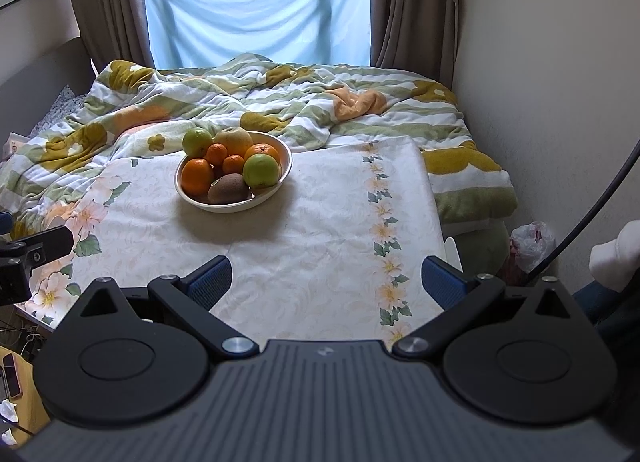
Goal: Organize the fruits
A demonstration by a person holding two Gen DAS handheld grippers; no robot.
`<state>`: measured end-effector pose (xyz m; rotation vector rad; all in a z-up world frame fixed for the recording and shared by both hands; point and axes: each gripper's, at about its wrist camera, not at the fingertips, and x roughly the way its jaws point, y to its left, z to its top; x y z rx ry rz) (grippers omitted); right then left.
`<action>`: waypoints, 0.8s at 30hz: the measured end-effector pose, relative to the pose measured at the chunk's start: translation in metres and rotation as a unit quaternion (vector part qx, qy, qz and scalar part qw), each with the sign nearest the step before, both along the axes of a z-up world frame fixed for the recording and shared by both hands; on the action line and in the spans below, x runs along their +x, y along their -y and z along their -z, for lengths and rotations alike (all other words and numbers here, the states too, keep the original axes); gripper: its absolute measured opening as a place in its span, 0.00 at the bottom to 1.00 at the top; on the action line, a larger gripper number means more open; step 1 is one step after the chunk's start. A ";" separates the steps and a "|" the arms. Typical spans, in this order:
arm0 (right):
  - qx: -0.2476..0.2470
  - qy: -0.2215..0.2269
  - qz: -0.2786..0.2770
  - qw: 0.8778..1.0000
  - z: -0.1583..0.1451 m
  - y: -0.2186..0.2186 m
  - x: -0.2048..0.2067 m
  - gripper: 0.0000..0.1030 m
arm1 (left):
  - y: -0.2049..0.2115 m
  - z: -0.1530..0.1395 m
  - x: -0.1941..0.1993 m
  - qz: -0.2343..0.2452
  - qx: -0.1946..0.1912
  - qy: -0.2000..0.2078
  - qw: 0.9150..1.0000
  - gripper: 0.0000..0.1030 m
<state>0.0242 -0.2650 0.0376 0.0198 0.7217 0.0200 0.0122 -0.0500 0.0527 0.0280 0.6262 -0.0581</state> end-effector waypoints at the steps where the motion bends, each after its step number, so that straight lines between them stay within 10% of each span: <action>1: 0.000 0.001 0.000 1.000 0.000 0.000 -0.001 1.00 | 0.000 0.000 0.000 0.000 0.002 -0.001 1.000 1.00; 24: 0.000 -0.006 -0.002 1.000 0.004 -0.007 0.004 1.00 | -0.008 0.001 0.001 -0.013 -0.011 0.018 1.000 1.00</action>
